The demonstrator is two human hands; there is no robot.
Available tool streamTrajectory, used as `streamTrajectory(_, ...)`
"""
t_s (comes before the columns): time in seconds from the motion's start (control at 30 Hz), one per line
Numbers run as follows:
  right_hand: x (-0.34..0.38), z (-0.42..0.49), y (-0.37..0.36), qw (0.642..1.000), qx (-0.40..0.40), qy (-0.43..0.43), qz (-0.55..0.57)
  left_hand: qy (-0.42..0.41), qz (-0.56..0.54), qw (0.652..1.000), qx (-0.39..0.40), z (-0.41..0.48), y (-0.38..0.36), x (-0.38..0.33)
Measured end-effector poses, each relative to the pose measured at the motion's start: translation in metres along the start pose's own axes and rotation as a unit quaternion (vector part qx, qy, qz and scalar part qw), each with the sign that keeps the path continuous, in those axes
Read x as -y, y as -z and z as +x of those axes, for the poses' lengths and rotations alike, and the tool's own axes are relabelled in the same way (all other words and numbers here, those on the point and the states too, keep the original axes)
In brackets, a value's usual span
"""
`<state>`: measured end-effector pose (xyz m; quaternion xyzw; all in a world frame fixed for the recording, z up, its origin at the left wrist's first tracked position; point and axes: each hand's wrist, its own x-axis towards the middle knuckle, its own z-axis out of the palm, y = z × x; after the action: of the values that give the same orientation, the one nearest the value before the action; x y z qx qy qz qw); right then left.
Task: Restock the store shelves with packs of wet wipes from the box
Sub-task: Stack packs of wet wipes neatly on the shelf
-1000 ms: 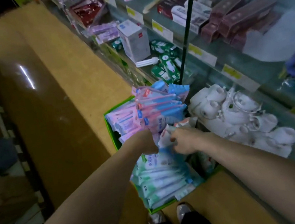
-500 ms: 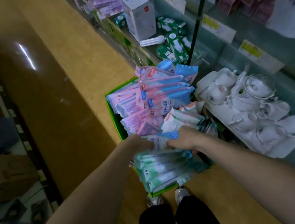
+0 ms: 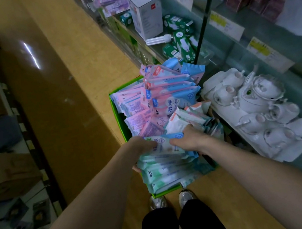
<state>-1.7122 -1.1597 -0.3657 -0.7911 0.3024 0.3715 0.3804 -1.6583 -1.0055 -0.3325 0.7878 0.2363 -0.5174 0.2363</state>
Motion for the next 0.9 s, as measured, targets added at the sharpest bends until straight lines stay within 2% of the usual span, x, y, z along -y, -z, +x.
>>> streamTrajectory(0.13, -0.003, -0.004, 0.003, 0.999, 0.010, 0.016, 0.038, 0.034, -0.056, 0.996, 0.057, -0.002, 0.008, 0.002)
streamTrajectory(0.33, 0.014, -0.024, 0.022, 0.994, 0.014, 0.062, 0.092, 0.026, -0.122, 0.986, 0.106, -0.013, 0.028, 0.000)
streamTrajectory(0.43, 0.029, -0.040, 0.032, 0.985, 0.034, 0.079, 0.151, 0.019, -0.160, 0.982, 0.102, -0.017, 0.038, 0.002)
streamTrajectory(0.6, 0.055, -0.053, 0.042, 0.973, 0.010, 0.135, 0.185, 0.012, -0.274, 0.955, 0.114, -0.009, 0.056, 0.008)
streamTrajectory(0.9, 0.088, -0.067, 0.057, 0.966, -0.029, 0.183, 0.181, -0.073, -0.331, 0.939, 0.056, -0.057, 0.080, -0.006)
